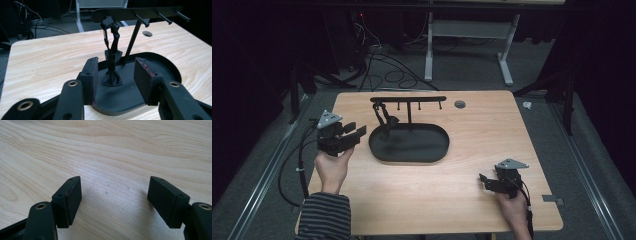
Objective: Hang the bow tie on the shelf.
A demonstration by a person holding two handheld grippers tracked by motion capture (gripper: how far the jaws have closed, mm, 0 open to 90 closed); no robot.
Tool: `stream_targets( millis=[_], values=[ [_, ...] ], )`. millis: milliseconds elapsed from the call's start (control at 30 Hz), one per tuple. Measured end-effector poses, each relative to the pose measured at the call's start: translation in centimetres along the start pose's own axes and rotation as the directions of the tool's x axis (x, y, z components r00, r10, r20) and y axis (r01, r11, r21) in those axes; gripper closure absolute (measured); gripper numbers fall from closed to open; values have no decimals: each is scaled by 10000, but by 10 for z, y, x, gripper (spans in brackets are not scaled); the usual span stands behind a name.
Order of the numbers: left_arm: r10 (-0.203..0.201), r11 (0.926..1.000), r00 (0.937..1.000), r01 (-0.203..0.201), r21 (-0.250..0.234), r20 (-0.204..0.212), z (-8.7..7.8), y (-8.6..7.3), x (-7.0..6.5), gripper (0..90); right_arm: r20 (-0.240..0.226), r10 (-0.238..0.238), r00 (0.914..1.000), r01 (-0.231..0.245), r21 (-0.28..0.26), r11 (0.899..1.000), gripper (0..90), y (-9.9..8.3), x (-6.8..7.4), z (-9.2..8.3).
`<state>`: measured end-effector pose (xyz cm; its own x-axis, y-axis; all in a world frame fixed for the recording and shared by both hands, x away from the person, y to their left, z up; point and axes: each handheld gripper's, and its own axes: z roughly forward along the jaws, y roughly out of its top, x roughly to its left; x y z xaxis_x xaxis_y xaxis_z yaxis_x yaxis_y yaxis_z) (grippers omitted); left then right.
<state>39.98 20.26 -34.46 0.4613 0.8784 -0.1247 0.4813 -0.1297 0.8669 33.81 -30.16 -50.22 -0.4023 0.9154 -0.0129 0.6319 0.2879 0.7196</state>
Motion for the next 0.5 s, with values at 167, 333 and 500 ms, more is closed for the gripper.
stream_targets(
  millis=[167,333,500],
  values=[
    [0,10000,10000,0,-23,-30,-6,-6,-1,530,11,7,10000,-7,-1,10000,289,0,0,0],
    [-215,9994,9997,218,-260,90,-10,-15,-3,522,4,5,10000,-5,-1,10000,288,0,0,0],
    [-423,9987,9990,426,-271,110,-7,-19,-1,516,17,35,10000,-35,4,10000,289,0,0,0]
  ],
)
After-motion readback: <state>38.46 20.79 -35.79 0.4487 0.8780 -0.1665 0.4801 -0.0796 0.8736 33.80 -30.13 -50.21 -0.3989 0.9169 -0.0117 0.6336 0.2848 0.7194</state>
